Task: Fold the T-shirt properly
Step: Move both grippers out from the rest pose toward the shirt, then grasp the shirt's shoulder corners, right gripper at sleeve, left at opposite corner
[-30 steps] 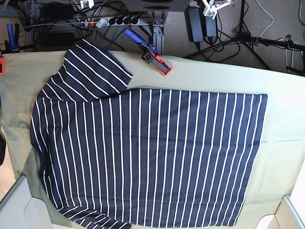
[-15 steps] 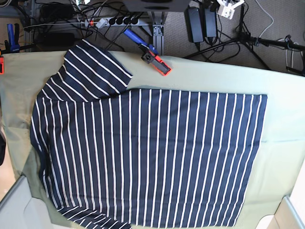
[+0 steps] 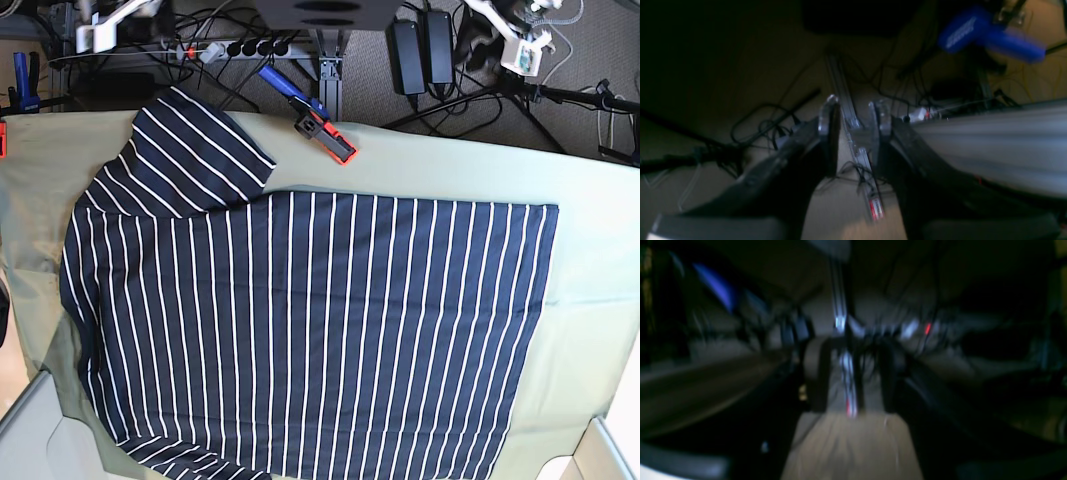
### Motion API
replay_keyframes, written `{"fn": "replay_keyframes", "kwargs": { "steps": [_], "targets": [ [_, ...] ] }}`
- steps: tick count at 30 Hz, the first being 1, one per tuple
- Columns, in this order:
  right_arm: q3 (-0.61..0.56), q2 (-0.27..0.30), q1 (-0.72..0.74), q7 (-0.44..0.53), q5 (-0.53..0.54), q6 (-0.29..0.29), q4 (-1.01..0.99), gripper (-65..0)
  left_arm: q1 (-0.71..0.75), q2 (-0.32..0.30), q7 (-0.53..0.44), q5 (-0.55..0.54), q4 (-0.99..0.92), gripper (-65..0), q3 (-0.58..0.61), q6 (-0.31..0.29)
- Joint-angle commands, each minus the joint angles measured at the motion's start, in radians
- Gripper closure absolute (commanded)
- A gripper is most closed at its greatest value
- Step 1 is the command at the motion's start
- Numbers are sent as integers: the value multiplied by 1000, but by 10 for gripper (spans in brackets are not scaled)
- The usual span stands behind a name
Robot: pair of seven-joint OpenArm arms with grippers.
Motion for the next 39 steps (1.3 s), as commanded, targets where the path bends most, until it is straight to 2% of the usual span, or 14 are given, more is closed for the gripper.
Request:
{"fn": "replay_keyframes", "kwargs": {
  "steps": [1,7,13,20,26,30,39],
  "targets": [
    [35,11,-10,15,31,4,34,-255,18,-6,0,-18,32,-188,-17,-18],
    [163,11,79,4,126,4,69,-255,17,-42,13,-53,91,-188,-77,-18],
    [164,10,213,5,122,-4,32,-255,20,-50,17,-53,94,-188,-91,-18],
    [158,10,359,4,113,-5,-146,-255,21,-50,78,-53,94,-188,-91,-18],
    [106,10,439,3,120,-4,-270,-255,20,-50,76,-53,94,-188,-91,-17],
    [40,-2,466,-18,119,-3,-278,-255,34,-50,76,-53,94,-188,-91,-18],
    [-70,-106,465,-19,109,-2,-267,-255,50,-50,73,-53,95,-188,-104,-17]
  ]
}}
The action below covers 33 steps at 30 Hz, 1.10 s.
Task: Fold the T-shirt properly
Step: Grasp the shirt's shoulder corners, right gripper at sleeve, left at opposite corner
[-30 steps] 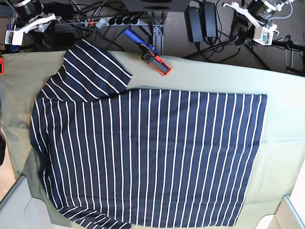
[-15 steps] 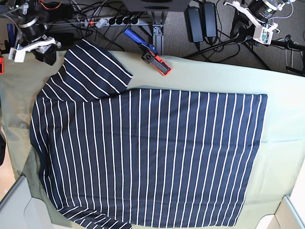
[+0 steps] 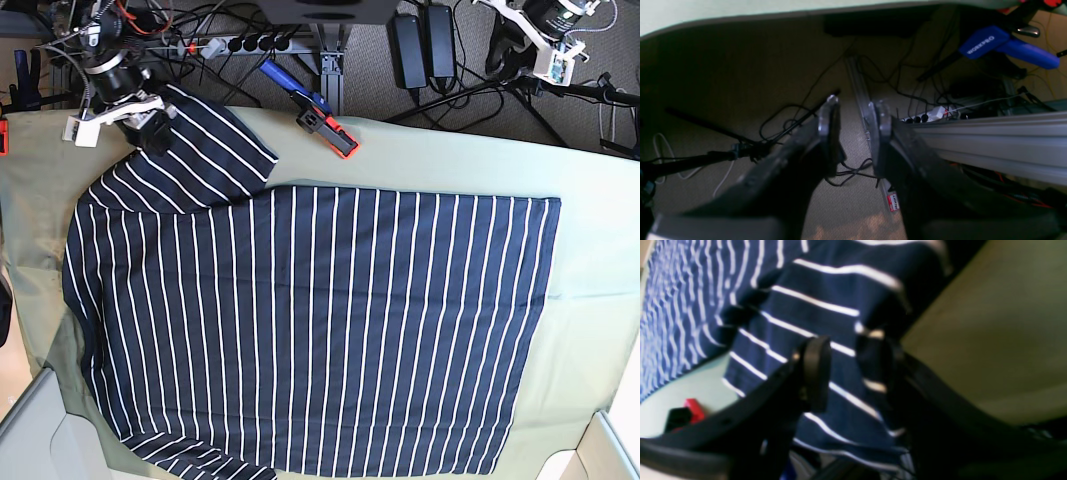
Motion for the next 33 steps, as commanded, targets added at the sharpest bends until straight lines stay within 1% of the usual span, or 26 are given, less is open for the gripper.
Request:
{"fn": "replay_keyframes", "kwargs": {
  "steps": [1,3,4,8,9,11,13,15,17,20,22,25,26,29,33],
  "targets": [
    [-11,-11,-6,-23,-4,1,8,-255,14,-6,-19,-10,15,-188,-6,-15],
    [-19,-29,-6,-23,-15,3,8,-254,14,-6,-13,-10,16,-188,-6,-15],
    [-19,-35,-6,-23,-16,4,8,-254,13,-6,11,-10,19,-188,-6,-15],
    [-19,-40,-6,-23,-18,3,9,-244,-26,-6,162,-10,64,-188,-16,-14],
    [-19,-40,-6,-23,-18,3,9,-216,-37,-6,179,-10,78,-188,-29,-14],
    [-19,-40,-6,-23,-18,3,9,-110,-53,-6,181,-35,108,-188,-75,-10],
    [-18,-40,-6,-21,-18,4,9,0,-73,-6,182,-100,131,-188,-139,-3],
    [-18,-40,-3,-19,-27,10,9,0,-101,-7,182,-155,137,-188,-202,-3],
    [-18,-40,-3,-19,-61,11,9,0,-132,-14,181,-168,130,-188,-244,-1],
    [-18,-40,-3,-18,-87,11,8,0,-185,-56,181,-166,99,-199,-255,59],
    [-18,-40,-3,-18,-87,11,8,0,-223,-90,177,-168,59,-248,-254,60],
    [-18,-40,-3,-17,-87,11,8,0,-286,-137,174,-201,-20,-366,-249,61],
    [-18,-40,-3,-15,-86,11,8,0,-310,-148,175,-213,-49,-381,-245,61],
    [-18,-40,-3,-14,-87,11,8,0,-394,-175,182,-245,-140,-381,-233,61],
    [-18,-40,-3,-10,-87,11,8,0,-506,-188,201,-294,-272,-381,-182,61]
  ]
}}
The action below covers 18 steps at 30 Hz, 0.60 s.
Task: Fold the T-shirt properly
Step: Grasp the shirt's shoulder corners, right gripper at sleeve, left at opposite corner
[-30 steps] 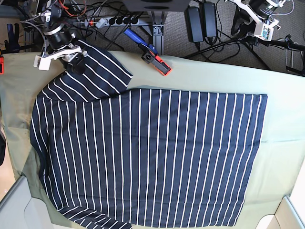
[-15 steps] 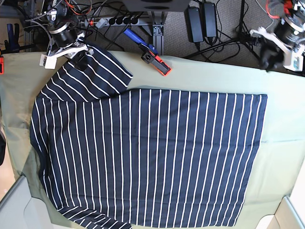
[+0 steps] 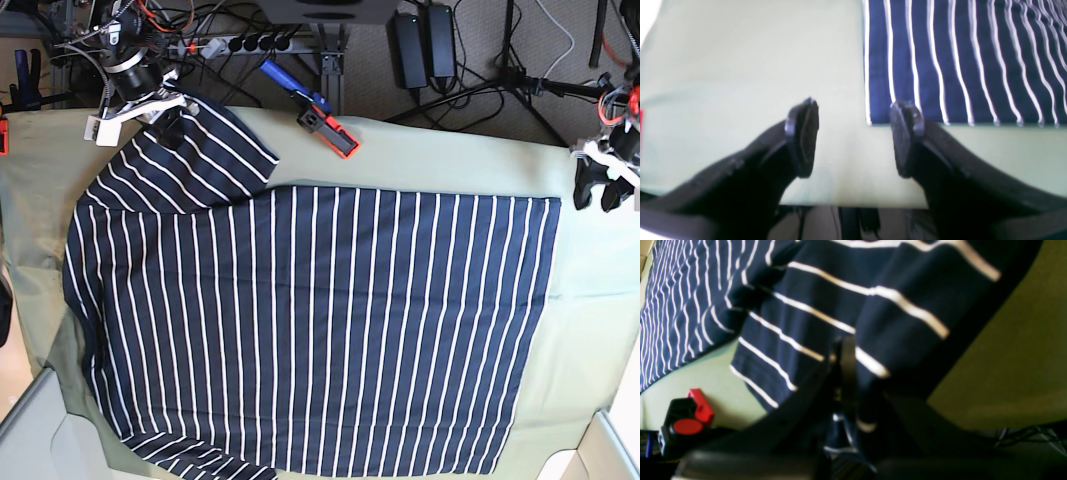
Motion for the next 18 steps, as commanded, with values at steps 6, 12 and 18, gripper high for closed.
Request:
{"fn": "replay_keyframes", "kwargs": {
  "steps": [6,12,18],
  "targets": [
    [-2,2,-6,-5,-52,7,6,0,-132,-3,3,-44,-135,-381,83,-6],
    [-2,-3,-6,0,-59,7,6,0,-145,8,28,-98,-141,-381,95,-30],
    [-2,-3,-6,2,-59,7,6,0,-145,18,8,-56,-141,-381,174,-29]
  ]
}}
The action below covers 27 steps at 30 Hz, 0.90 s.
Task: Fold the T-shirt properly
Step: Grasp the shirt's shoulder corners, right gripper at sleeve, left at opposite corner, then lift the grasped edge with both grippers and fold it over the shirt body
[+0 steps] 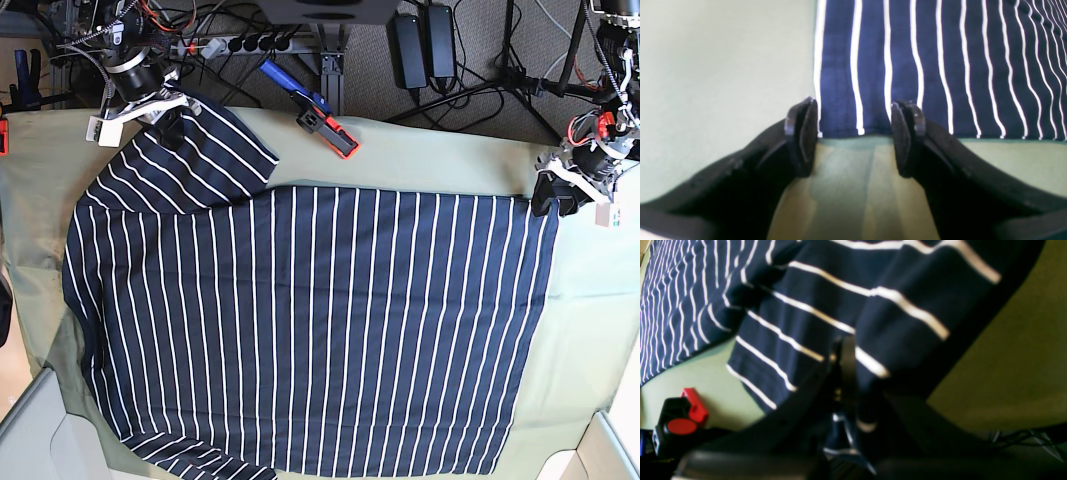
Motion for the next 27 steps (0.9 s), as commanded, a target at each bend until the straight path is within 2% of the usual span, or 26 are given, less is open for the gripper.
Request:
{"fn": "replay_keyframes", "kwargs": {
  "steps": [1,11,13,16,17,18,22,25,27],
  "targets": [
    [-1,0,-6,-18,-21,7,6,0,-5,-7,-3,-2,11,-381,-3,-18],
    [-1,0,-6,-19,-21,7,6,0,-28,14,-6,-9,12,-363,-3,-18],
    [-1,0,-6,-19,-21,7,6,0,-45,17,-6,-6,12,-265,-3,-18],
    [-1,0,-5,-19,-17,7,7,0,-61,19,-6,28,12,-27,-3,-24],
    [-1,1,-5,-19,-14,7,7,0,-64,18,-6,48,12,0,-3,-51],
    [1,1,-6,-21,-10,8,8,0,-65,18,-5,64,12,0,-3,-91],
    [29,1,-9,-84,12,8,33,0,-62,8,28,16,13,0,-4,-300],
    [85,0,-34,-141,98,10,72,0,-36,-10,27,-63,28,0,-9,-300],
    [127,1,-57,-146,136,31,106,0,-21,-24,27,-76,45,0,-13,-300]
  ]
}}
